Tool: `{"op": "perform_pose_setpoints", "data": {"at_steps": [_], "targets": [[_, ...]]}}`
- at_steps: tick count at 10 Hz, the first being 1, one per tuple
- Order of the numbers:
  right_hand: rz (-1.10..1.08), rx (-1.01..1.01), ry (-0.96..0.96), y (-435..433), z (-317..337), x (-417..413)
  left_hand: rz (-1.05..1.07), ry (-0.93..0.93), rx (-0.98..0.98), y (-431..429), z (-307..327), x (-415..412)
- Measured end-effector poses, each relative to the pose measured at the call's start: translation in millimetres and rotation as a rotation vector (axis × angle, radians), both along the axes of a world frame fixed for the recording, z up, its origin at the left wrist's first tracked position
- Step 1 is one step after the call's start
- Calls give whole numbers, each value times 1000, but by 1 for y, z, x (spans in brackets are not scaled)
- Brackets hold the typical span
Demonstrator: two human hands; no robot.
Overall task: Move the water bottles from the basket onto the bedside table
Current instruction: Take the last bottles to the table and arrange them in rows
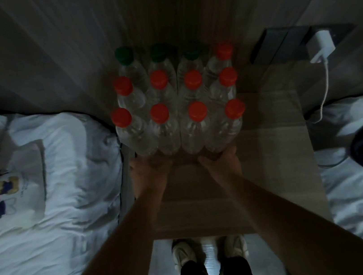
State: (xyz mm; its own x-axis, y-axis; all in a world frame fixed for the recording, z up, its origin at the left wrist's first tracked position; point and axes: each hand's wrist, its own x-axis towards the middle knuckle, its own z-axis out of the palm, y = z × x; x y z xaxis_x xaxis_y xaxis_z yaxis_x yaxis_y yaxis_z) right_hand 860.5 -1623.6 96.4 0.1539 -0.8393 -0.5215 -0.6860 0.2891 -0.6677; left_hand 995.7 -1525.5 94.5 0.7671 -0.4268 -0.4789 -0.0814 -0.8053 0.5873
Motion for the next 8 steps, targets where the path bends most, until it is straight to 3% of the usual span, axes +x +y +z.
{"op": "perform_pose_setpoints", "data": {"at_steps": [1,2,4,5,7,8], "targets": [[-158,-70,-118,10,-6,20,187,51,-113,-7,3,18],[-251,-136,-211,13,-13,31,139,126,-170,-13,-4,23],[-224,-242,-213,11,-27,33,170,2,-227,-11,-12,19],[-210,-220,-205,11,-32,32,62,31,-289,-15,-24,25],[-200,-216,-196,9,-34,29,99,21,-407,-11,-24,21],[-179,-169,-102,8,-33,26,87,11,-380,-11,-18,18]]}}
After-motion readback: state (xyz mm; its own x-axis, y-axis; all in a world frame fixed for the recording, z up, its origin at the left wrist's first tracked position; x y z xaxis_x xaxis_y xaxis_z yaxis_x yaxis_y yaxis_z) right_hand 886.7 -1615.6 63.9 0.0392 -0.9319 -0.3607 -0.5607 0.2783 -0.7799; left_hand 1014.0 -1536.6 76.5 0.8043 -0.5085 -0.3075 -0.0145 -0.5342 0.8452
